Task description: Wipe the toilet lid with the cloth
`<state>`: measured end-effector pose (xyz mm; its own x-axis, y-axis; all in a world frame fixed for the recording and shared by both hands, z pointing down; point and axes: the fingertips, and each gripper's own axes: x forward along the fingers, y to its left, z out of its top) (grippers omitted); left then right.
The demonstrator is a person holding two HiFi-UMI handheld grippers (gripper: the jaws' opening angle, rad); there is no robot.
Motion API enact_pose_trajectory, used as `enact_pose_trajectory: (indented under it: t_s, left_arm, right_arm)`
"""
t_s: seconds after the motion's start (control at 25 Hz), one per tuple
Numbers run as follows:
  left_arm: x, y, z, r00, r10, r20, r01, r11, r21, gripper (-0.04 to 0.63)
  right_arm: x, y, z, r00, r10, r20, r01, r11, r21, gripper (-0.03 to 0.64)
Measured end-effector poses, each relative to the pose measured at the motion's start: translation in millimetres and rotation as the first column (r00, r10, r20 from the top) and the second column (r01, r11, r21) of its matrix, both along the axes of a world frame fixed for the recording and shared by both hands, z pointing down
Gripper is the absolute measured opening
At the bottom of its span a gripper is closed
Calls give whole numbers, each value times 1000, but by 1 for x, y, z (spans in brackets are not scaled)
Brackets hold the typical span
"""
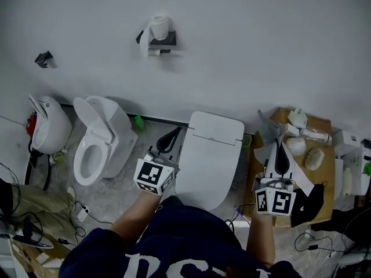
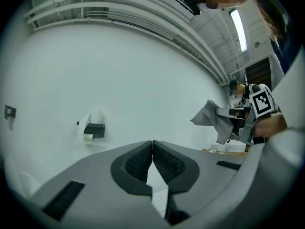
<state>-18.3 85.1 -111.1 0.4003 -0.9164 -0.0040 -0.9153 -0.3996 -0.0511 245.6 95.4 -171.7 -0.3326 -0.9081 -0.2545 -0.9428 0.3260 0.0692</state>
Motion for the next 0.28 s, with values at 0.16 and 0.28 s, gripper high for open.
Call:
enact_pose_trajectory:
  t_s: [0.16, 0.28]
  left_arm:
    - [6, 4, -3, 1000, 4, 6, -4, 1000, 9, 20]
    - [7, 0, -5, 1000, 8, 12, -8, 1000, 15, 20]
  right_arm:
    - [2, 3, 0, 1000, -7, 5, 7, 1000, 6, 21]
    - [0, 0, 0, 1000, -9, -1, 9, 1000, 6, 21]
